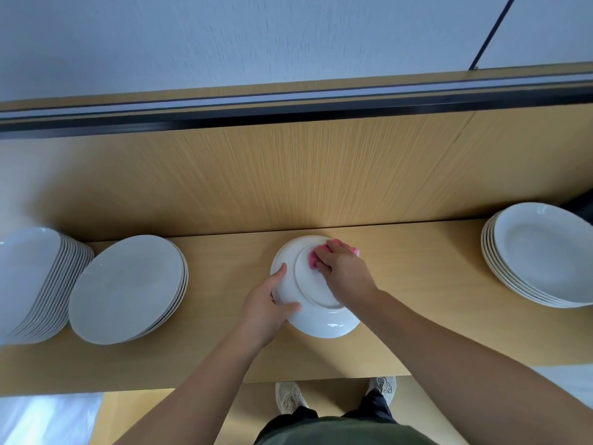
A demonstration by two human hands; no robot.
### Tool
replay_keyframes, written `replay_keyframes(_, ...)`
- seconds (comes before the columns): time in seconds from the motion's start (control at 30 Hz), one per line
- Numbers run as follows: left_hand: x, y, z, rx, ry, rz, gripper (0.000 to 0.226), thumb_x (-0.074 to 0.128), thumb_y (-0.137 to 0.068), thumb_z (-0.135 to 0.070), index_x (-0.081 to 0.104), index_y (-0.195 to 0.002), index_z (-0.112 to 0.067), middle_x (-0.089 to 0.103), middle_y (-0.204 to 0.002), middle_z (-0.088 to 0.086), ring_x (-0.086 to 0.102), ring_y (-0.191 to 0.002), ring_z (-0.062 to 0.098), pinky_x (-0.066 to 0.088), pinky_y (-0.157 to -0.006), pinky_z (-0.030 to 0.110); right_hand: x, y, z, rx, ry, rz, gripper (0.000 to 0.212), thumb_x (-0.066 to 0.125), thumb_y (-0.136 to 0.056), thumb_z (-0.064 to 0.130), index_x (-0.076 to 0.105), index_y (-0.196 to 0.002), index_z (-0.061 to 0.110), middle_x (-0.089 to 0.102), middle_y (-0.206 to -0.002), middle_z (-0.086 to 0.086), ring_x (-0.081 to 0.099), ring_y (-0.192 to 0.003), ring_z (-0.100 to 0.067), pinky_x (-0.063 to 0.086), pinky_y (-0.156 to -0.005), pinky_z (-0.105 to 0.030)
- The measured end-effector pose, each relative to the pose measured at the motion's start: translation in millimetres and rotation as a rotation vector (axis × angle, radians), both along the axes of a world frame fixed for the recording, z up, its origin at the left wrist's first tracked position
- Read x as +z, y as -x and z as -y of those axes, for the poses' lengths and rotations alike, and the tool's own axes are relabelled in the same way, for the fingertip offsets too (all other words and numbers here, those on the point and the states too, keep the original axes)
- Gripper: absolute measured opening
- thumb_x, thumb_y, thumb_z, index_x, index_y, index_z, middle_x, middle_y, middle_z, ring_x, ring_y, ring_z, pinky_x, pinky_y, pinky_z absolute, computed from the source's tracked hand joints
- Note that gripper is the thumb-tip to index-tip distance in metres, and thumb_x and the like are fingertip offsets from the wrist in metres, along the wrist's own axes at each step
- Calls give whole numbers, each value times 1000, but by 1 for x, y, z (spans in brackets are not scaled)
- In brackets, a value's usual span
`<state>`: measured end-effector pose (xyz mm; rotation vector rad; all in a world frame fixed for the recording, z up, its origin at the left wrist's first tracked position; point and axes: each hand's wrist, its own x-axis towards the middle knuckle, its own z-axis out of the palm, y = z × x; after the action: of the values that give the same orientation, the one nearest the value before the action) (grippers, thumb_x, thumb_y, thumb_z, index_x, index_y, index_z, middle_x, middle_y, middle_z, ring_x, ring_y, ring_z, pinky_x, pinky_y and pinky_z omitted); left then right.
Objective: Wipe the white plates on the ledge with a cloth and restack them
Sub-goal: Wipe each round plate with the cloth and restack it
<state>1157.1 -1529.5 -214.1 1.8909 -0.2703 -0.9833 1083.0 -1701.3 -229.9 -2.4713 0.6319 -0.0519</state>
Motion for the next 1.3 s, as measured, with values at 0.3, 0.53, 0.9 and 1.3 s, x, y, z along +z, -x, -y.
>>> replay_keyframes(0.3,-5,-1,-1,13,4,28,81,76,-76,-1,42,-143,-33,54,-133,12,61,-101,23,55,-80,30,5,18,-22,223,-71,57,37,50,-98,25,61,-131,13,54,-141,-5,36,-140,-25,24,-110,-26)
replay_keyframes(0.53,-6,-3,-1,-4,-13,41,81,77,-76,-4,41,-143,-33,57,-122,6,62,-93,20,56,-80,33,-7,55,-9,233,-79,-80,49,38,-92,52,64,-127,29,33,-155,-10,23,-144,-37,22,-115,-53)
replay_keyframes(0.9,19,5,5,59,71,-2,91,78,-59,-14,44,-142,-26,60,-126,5,59,-112,22,55,-87,40,16,79,25,378,-75,-16,17,64,-91,16,75,-105,18,58,-125,-5,49,-114,-15,27,-91,0)
replay_keyframes(1.3,63,60,39,231,91,94,59,69,-70,-28,55,-127,-24,69,-112,-5,67,-101,16,57,-85,47,73,99,95,366,-83,163,35,65,-91,11,65,-125,21,51,-125,14,53,-115,-2,36,-96,-8)
